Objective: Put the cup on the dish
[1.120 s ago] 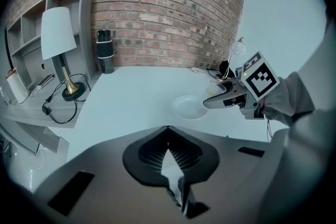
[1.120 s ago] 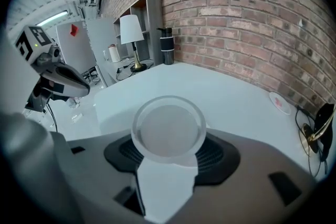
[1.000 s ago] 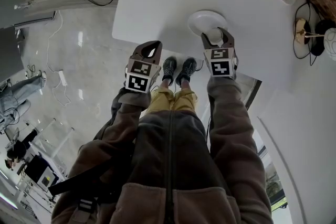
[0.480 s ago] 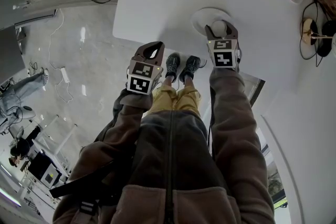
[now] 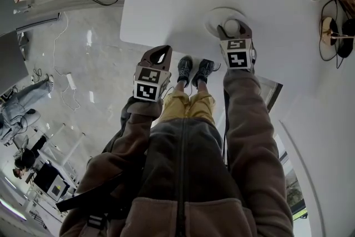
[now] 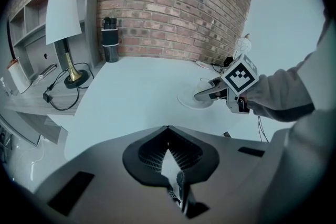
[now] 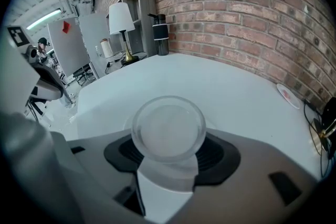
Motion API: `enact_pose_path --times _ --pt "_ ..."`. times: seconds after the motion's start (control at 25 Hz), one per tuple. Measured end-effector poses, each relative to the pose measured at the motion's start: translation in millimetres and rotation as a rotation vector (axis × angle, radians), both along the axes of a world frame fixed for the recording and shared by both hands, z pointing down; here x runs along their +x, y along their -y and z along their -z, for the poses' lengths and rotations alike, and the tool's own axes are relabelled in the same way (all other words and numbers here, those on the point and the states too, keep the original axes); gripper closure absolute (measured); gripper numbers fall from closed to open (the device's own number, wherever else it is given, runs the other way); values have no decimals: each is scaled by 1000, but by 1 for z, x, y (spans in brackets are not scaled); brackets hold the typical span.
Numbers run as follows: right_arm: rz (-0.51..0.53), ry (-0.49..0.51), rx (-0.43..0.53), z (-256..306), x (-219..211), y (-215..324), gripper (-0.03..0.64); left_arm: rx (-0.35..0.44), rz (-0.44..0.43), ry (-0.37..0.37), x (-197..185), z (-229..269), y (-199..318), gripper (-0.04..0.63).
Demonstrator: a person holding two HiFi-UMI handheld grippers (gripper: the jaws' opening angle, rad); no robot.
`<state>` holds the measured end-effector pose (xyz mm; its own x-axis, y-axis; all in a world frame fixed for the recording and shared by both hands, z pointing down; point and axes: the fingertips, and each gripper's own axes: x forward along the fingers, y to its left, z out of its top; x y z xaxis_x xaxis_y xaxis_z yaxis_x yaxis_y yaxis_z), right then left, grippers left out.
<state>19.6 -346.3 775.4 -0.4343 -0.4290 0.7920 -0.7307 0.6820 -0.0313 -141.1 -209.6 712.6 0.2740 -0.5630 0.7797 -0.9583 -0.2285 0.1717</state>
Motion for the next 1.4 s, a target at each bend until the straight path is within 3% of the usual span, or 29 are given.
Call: enact_pose_path --times 0.36,0.48,0.88,1.2,1.4 --pt "40 59 6 4 -4 -2 354 10 6 8 -2 2 -3 589" --pt "36 100 32 22 0 -11 287 51 7 0 0 19 3 589" --pt "-74 197 235 159 40 -51 288 246 4 -39 11 114 31 589" --pt "-133 252 470 289 57 -62 449 486 4 -75 19 233 58 590" --pt "-168 272 558 347 66 -64 544 685 54 -80 16 316 64 591"
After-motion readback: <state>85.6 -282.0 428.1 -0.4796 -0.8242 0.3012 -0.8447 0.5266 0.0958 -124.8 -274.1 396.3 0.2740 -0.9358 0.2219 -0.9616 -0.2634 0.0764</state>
